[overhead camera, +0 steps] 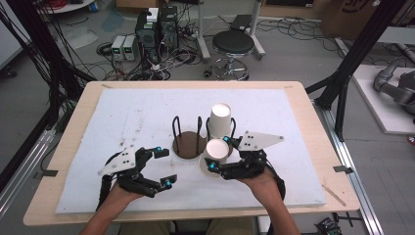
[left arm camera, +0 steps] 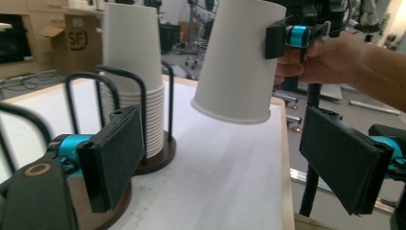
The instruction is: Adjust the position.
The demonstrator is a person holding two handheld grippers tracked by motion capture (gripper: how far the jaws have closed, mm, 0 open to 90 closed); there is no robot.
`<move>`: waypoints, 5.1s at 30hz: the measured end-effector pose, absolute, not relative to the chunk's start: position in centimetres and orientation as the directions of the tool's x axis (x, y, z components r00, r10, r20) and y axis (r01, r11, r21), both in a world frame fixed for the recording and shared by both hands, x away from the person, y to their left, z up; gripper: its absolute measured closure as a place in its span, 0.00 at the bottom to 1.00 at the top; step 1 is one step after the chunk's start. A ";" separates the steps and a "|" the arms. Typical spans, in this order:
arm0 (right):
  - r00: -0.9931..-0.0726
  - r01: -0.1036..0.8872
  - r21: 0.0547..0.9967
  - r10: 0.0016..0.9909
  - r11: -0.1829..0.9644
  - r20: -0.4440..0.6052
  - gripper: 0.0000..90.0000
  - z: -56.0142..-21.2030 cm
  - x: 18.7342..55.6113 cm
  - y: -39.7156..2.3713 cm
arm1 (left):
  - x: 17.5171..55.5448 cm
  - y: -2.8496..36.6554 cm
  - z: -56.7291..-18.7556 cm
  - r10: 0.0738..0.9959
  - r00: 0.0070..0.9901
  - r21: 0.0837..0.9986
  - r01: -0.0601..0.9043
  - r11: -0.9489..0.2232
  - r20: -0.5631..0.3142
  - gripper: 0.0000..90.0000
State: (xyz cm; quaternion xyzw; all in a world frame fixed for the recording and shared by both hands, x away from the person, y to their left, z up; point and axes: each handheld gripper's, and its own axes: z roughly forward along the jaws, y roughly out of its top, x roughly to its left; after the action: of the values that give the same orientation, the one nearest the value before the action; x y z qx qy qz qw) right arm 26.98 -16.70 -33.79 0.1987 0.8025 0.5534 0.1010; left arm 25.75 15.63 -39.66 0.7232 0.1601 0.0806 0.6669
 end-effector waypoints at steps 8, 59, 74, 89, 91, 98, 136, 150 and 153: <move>-0.913 0.212 0.926 0.401 0.312 0.074 0.36 -34.4 26.9 -15.7 | 26.7 12.7 -40.3 0.308 0.948 0.986 0.121 -0.112 -0.082 0.17; -0.939 0.188 0.906 0.340 0.379 0.053 0.20 -33.4 27.3 -15.5 | 27.8 11.6 -37.5 0.221 0.975 0.892 0.080 -0.444 0.023 0.36; -0.973 0.079 0.802 0.222 0.592 -0.068 0.20 -31.8 28.5 -14.4 | 28.5 10.7 -34.6 0.145 0.986 0.765 0.032 -0.643 0.081 0.36; -0.993 0.040 0.710 0.108 0.703 -0.051 0.30 -32.0 29.2 -12.3 | 28.4 10.3 -35.0 0.107 0.992 0.728 0.028 -0.685 0.063 0.36; -0.994 0.035 0.703 0.096 0.710 -0.048 0.30 -32.1 29.3 -12.1 | 28.4 10.3 -35.1 0.101 0.993 0.725 0.026 -0.689 0.060 0.36; -0.997 0.026 0.677 0.066 0.736 -0.034 0.38 -32.4 29.2 -11.8 | 28.4 10.3 -35.6 0.085 0.994 0.717 0.015 -0.697 0.063 0.37; -0.974 0.184 0.846 0.212 0.501 0.086 0.39 -34.3 29.3 -16.8 | 28.2 15.7 -38.8 0.305 0.947 0.974 0.157 -0.165 -0.101 0.16; -0.970 0.205 0.902 0.202 0.379 0.135 0.39 -36.2 29.2 -16.3 | 27.7 15.6 -39.1 0.285 0.952 0.981 0.150 -0.120 -0.111 0.16; -0.970 0.210 0.909 0.194 0.360 0.147 0.39 -36.3 29.2 -16.3 | 27.7 15.1 -39.1 0.274 0.956 0.981 0.145 -0.129 -0.106 0.16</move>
State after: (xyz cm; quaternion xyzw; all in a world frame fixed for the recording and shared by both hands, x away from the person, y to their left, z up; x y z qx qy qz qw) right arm 29.20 -16.28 -36.33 0.1224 0.8246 0.5522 -0.0071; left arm 27.75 15.09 -39.14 0.7495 0.1400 0.0500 0.6451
